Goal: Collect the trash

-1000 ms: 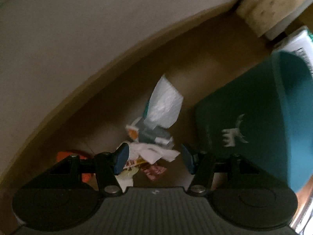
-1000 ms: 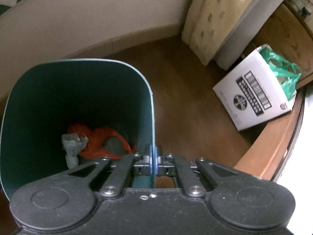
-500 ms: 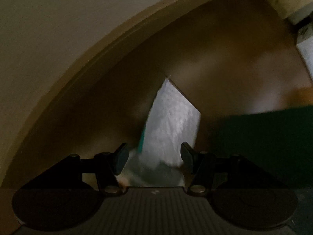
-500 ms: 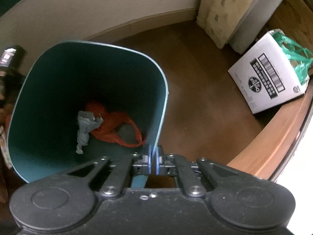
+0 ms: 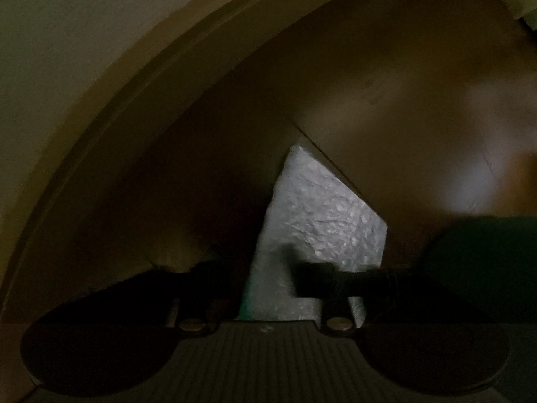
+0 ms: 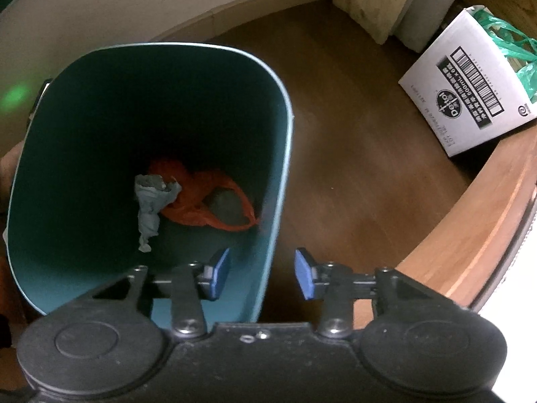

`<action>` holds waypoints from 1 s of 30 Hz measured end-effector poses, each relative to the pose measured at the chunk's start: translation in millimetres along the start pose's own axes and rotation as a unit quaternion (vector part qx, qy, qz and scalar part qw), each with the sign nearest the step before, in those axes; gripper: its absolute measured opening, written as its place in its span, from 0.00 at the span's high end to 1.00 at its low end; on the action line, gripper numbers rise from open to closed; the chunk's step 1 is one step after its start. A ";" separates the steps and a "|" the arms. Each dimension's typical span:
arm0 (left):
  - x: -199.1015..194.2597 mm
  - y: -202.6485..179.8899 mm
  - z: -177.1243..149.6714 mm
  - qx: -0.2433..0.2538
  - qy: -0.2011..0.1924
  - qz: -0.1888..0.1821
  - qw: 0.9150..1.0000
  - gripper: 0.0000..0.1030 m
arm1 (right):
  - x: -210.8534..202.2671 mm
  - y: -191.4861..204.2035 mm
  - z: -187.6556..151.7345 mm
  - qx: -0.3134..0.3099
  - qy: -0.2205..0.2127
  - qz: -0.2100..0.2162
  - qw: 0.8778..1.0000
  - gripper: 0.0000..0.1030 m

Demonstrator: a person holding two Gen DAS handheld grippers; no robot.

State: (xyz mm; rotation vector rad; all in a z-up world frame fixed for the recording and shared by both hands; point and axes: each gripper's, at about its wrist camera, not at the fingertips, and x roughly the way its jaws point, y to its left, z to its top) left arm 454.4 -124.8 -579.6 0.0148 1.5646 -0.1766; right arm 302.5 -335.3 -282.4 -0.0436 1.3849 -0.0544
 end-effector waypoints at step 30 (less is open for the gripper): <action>-81.7 17.9 -46.4 0.012 -0.003 -0.080 0.997 0.58 | 2.8 7.5 3.1 0.013 -0.082 -0.071 0.994 0.93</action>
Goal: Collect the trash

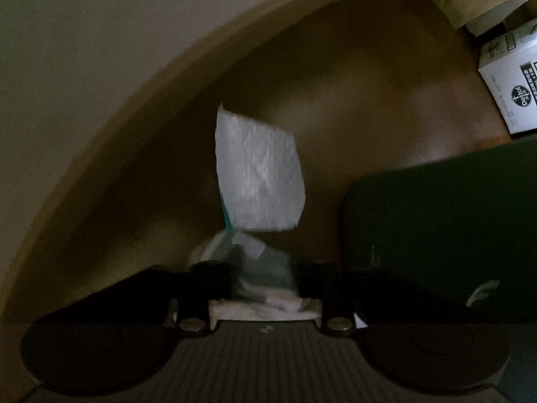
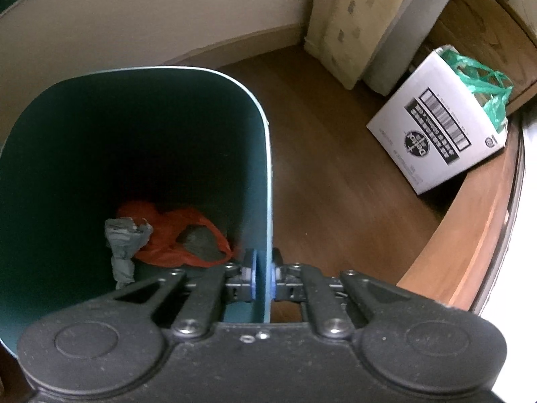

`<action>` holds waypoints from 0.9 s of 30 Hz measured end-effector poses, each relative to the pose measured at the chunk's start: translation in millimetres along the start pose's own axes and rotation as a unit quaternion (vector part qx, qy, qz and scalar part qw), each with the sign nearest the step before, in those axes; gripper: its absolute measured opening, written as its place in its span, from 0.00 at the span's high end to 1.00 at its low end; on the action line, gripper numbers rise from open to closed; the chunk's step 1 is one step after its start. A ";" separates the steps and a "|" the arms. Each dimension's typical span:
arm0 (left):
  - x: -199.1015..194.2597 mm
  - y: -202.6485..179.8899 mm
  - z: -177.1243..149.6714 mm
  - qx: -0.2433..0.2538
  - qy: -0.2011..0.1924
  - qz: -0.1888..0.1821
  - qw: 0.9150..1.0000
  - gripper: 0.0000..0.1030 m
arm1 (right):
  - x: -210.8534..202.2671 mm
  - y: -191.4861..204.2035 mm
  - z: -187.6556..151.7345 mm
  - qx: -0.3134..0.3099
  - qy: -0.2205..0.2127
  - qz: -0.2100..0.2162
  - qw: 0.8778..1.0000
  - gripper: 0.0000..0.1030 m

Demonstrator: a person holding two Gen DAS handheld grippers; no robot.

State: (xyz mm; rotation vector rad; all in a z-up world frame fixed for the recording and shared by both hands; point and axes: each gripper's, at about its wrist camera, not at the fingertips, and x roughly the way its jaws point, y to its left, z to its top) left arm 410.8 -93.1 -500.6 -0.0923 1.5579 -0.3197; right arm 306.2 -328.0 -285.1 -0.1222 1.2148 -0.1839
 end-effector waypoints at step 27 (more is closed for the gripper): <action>-0.5 17.7 -4.8 -0.134 0.013 0.055 0.989 0.92 | -4.5 9.9 0.6 -0.012 -0.024 -0.010 1.000 0.92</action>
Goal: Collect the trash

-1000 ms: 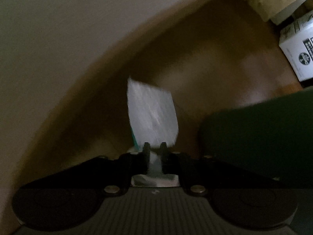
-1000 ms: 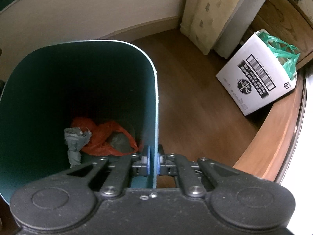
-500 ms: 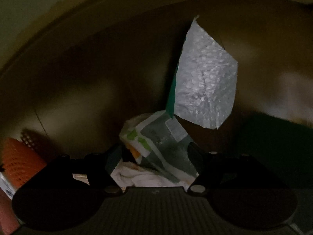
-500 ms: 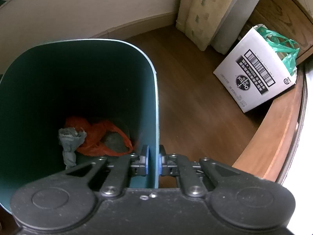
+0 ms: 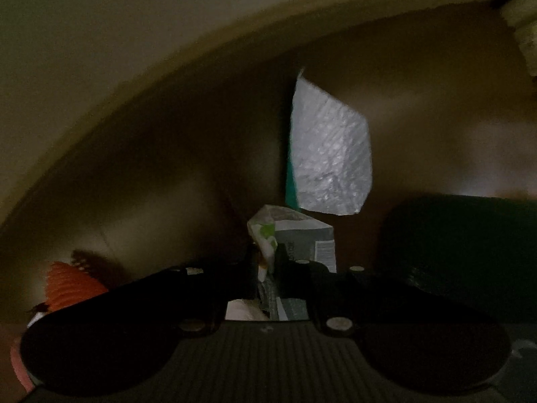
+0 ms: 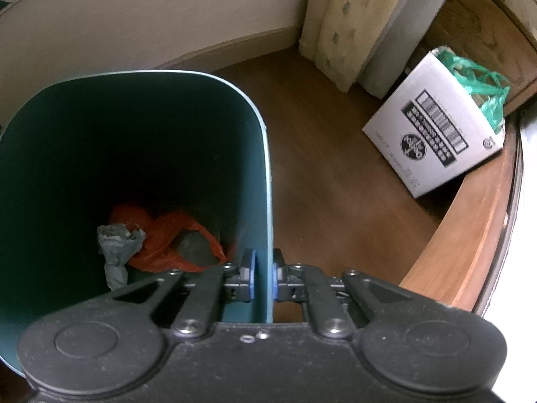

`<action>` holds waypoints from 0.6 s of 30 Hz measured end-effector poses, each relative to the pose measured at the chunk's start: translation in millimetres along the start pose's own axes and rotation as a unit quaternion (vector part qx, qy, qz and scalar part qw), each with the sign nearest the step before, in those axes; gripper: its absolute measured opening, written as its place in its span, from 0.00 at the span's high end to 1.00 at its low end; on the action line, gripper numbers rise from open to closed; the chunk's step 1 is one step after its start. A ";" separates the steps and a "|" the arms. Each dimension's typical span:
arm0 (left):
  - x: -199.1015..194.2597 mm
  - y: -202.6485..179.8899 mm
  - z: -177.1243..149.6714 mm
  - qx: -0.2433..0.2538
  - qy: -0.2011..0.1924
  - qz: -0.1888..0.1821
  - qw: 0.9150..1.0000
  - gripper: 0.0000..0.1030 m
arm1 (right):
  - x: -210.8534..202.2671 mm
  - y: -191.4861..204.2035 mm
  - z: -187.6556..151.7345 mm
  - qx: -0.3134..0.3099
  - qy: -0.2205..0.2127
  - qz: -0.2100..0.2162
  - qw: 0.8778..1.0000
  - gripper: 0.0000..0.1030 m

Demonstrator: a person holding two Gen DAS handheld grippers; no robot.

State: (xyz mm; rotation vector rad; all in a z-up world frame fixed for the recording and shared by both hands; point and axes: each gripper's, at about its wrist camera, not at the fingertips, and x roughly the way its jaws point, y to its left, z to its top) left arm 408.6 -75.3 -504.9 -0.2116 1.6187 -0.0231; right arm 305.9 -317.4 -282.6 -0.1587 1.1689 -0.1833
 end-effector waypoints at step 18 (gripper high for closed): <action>-263.4 -34.9 -90.8 0.100 -0.147 -0.058 0.982 0.92 | -39.6 28.8 5.9 -0.067 -0.084 0.019 0.994 0.99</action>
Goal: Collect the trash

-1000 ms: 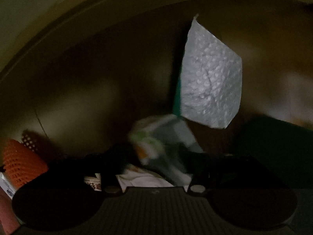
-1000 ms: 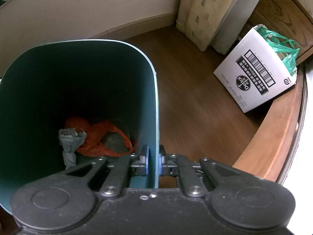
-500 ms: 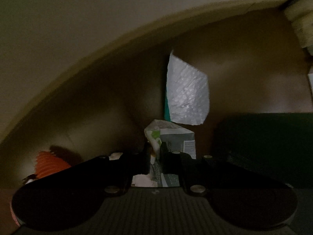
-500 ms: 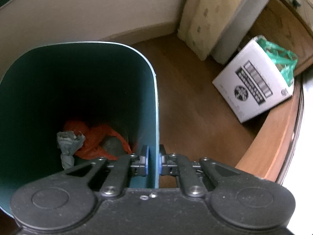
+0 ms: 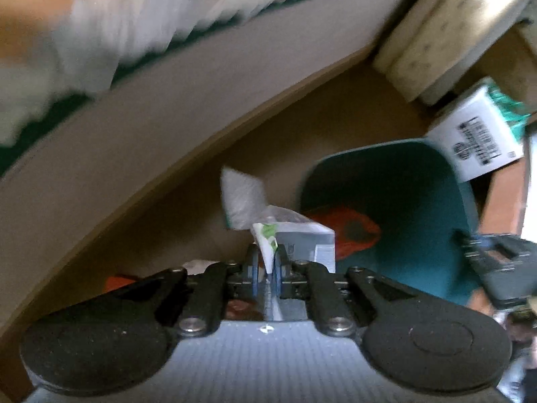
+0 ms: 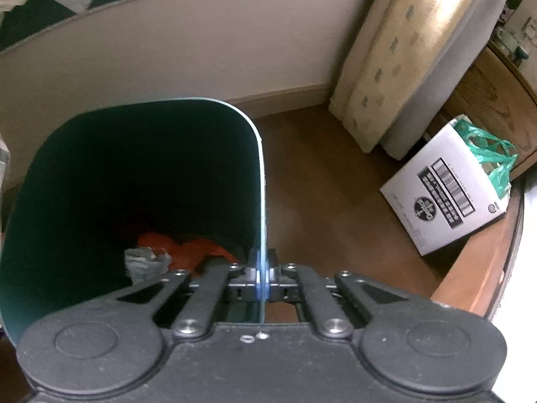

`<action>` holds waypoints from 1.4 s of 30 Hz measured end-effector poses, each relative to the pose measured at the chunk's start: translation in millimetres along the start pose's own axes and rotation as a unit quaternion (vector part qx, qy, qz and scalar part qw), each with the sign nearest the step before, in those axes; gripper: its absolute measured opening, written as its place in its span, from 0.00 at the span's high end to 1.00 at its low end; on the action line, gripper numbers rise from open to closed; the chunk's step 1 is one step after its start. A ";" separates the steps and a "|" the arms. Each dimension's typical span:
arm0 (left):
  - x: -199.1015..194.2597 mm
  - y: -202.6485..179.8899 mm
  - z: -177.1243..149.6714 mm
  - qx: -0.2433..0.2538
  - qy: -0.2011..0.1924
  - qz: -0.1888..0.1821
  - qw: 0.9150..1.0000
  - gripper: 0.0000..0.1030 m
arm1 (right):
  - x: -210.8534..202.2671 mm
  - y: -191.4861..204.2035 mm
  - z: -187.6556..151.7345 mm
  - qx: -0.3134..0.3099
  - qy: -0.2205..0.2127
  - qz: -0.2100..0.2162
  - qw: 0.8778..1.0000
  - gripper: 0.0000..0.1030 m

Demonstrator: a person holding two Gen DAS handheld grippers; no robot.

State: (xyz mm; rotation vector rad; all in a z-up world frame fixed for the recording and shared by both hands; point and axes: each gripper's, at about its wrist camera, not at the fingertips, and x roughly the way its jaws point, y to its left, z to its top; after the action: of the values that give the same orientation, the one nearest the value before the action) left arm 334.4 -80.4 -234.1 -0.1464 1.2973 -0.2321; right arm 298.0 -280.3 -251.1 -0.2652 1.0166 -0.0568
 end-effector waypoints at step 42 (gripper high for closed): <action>38.2 -13.2 -50.1 0.061 0.049 -0.037 0.996 0.60 | -40.6 97.1 0.7 -0.045 0.023 -0.066 0.997 0.95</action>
State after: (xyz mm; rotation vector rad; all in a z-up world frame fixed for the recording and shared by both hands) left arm 294.5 -101.7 -280.0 -0.0795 1.3719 -0.3844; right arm 269.8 -179.4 -240.7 -0.4147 1.0471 -0.1371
